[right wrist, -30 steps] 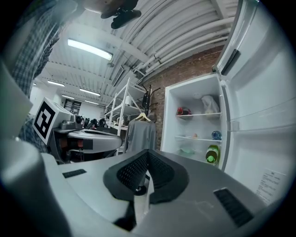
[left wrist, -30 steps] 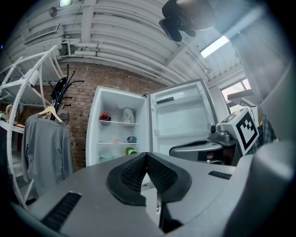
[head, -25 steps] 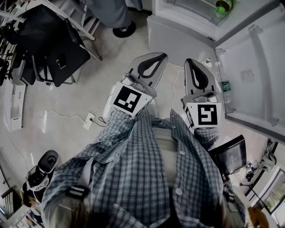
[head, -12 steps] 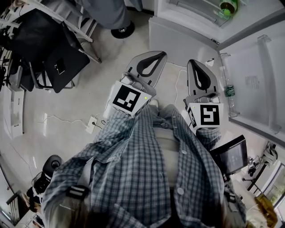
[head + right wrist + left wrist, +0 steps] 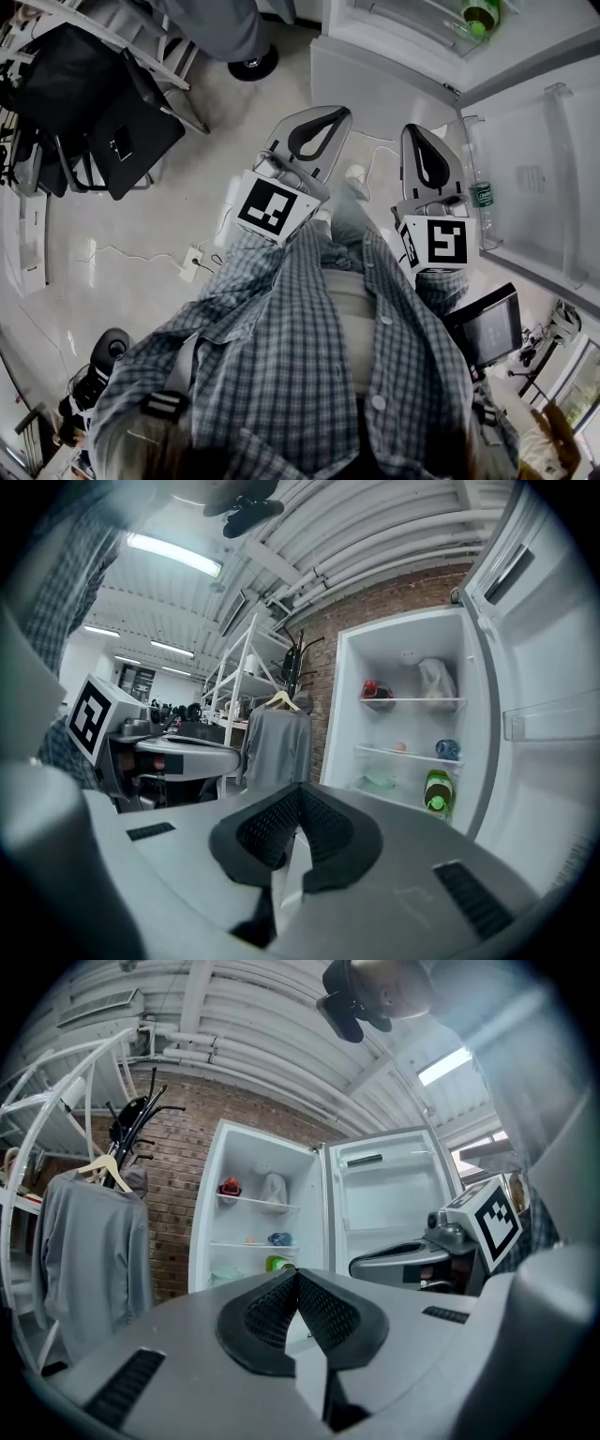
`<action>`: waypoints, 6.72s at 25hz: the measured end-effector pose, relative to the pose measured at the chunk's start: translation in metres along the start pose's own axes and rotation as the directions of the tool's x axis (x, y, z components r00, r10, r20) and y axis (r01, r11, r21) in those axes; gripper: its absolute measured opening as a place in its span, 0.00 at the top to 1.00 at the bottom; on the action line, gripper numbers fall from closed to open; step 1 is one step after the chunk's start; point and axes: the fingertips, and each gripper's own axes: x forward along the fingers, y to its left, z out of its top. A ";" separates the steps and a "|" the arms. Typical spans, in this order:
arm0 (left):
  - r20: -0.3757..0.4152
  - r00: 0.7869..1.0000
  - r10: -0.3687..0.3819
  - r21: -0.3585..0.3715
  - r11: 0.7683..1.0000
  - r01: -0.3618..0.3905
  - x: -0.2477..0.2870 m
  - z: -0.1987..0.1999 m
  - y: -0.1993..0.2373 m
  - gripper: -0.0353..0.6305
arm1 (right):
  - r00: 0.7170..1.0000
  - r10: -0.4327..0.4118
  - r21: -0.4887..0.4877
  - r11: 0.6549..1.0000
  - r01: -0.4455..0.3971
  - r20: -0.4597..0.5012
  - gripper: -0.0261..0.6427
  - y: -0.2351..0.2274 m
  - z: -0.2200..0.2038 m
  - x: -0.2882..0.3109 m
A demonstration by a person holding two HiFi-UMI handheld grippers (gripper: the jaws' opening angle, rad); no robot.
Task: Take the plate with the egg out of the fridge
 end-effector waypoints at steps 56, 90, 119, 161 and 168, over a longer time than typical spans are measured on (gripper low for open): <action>0.023 0.995 -0.095 0.017 0.995 0.094 0.297 0.004 0.115 0.94 | 0.991 -0.130 -0.372 0.920 0.126 0.014 0.95 -0.234 0.019 0.226; 0.030 0.996 -0.078 -0.026 0.997 0.079 0.294 0.002 0.173 0.94 | 0.880 -0.418 -0.875 0.485 0.006 -0.226 0.86 -0.318 -0.002 0.353; 0.304 0.909 -0.284 -0.595 0.689 0.414 0.365 0.025 0.148 0.89 | 0.917 -0.377 -0.886 0.460 0.061 -0.132 0.93 -0.293 0.008 0.301; 0.372 0.927 -0.036 -0.919 0.126 0.374 0.421 0.000 0.175 0.80 | 0.980 -0.175 0.833 0.553 0.019 0.094 0.83 -0.349 0.000 0.246; 0.372 0.927 -0.055 -0.917 0.135 0.376 0.420 -0.001 0.173 0.80 | 0.970 -0.180 0.931 0.353 -0.092 0.164 0.83 -0.364 -0.012 0.260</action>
